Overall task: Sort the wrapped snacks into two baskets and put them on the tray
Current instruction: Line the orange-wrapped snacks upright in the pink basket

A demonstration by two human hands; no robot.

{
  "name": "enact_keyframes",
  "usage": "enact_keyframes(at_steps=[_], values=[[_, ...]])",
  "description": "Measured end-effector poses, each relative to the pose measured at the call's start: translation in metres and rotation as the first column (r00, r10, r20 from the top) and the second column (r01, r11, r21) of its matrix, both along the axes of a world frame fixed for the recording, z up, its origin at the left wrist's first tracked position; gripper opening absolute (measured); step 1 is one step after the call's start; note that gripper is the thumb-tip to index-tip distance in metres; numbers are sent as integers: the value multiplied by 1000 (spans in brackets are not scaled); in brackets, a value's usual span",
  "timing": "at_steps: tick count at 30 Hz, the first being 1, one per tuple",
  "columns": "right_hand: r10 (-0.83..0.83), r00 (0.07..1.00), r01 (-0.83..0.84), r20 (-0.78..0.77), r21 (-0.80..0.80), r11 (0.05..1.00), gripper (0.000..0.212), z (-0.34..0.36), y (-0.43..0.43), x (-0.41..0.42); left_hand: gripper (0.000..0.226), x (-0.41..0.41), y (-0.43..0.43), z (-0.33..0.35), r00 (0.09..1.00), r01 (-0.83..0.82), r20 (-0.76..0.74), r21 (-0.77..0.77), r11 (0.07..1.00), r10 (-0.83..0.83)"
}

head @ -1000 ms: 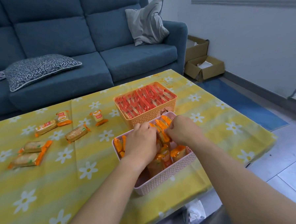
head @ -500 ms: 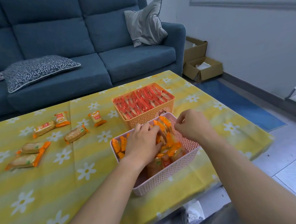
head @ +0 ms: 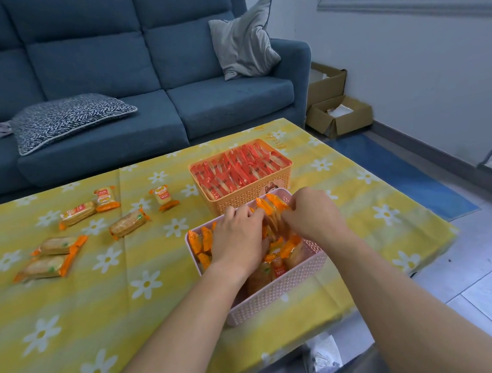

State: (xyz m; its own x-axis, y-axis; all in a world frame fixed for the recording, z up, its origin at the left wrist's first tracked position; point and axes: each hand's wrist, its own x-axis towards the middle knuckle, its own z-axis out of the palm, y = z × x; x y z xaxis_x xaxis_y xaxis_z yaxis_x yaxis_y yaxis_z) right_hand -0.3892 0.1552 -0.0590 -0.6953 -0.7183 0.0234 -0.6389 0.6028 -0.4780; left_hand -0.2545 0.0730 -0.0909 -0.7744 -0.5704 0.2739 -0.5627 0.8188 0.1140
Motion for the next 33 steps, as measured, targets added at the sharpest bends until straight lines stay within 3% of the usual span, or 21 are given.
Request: enact_keyframes(at_steps=[4,9,11,14,16,18,20,24,27,31,33], values=[[67,987,-75,145,48,996,23,-4,-1,0,41,-5,5,3,999,-49,-5,-19,999,49],[137,900,-146,414,-11,989,30,1,0,-5,41,-10,6,6,992,124,9,-14,992,-124],[122,914,-146,386,34,989,24,4,3,-8,30,-9,4,6,991,131,37,-17,991,-130],[138,977,-155,160,104,982,17,10,11,-11,19,-9,2,5,995,102,24,-5,995,-102],[264,942,-297,209,143,944,20,15,16,-9,19,-9,2,4,995,96,10,3,995,-96],[375,865,-471,334,282,836,25,18,23,-4,22,-10,2,4,996,87,4,31,996,-87],[403,846,-522,348,394,756,24,16,26,-3,23,-9,1,4,997,72,6,59,996,-72],[345,927,-375,148,348,859,4,16,26,-7,24,-9,0,2,998,64,5,56,996,-64],[133,991,-129,-23,146,981,14,23,25,-11,28,-9,-1,1,998,61,8,51,997,-62],[-49,998,48,36,24,999,30,26,21,-13,33,-10,-3,0,999,44,26,111,993,-47],[-92,994,93,54,-5,996,27,25,19,-14,33,-10,-5,0,998,44,27,135,990,-48]])
